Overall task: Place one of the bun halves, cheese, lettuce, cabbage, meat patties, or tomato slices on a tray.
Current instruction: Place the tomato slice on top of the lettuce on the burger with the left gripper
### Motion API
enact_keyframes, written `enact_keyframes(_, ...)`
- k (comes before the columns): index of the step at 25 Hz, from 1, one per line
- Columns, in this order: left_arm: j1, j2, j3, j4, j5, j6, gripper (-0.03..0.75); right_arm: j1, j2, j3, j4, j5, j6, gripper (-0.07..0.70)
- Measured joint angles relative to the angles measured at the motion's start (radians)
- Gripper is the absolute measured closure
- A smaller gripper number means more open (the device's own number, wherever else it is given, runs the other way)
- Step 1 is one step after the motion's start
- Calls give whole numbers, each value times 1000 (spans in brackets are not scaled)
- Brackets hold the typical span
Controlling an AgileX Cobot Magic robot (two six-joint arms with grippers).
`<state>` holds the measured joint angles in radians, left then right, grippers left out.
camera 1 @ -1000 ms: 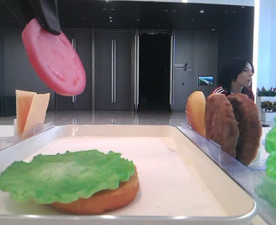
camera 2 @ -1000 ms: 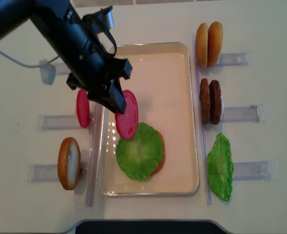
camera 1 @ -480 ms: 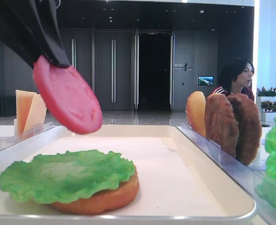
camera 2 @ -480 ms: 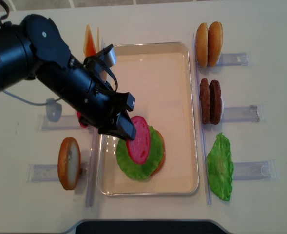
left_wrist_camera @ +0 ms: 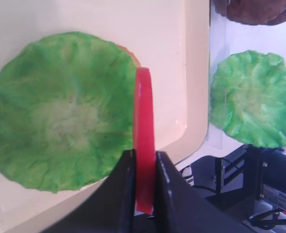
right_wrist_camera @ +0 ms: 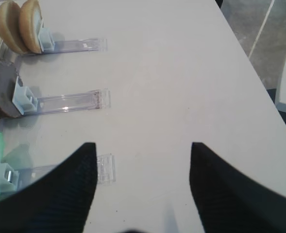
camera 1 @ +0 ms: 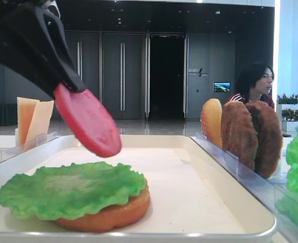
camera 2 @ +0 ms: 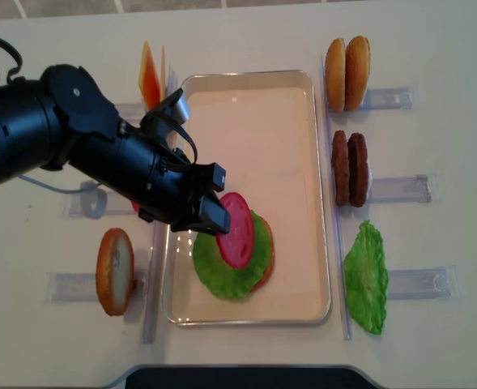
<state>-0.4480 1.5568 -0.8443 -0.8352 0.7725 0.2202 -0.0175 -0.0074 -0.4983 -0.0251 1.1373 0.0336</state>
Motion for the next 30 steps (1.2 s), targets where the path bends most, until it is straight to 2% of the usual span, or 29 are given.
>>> enact_keyframes(5,0,16,8,-77,-9,57,652,0,0,0,0,0,0,201)
enact_keyframes(20,0,75,10,-93,-6,89,652,0,0,0,0,0,0,201)
enact_keyframes(30,0,90,10,-114,-30,100,652,0,0,0,0,0,0,201)
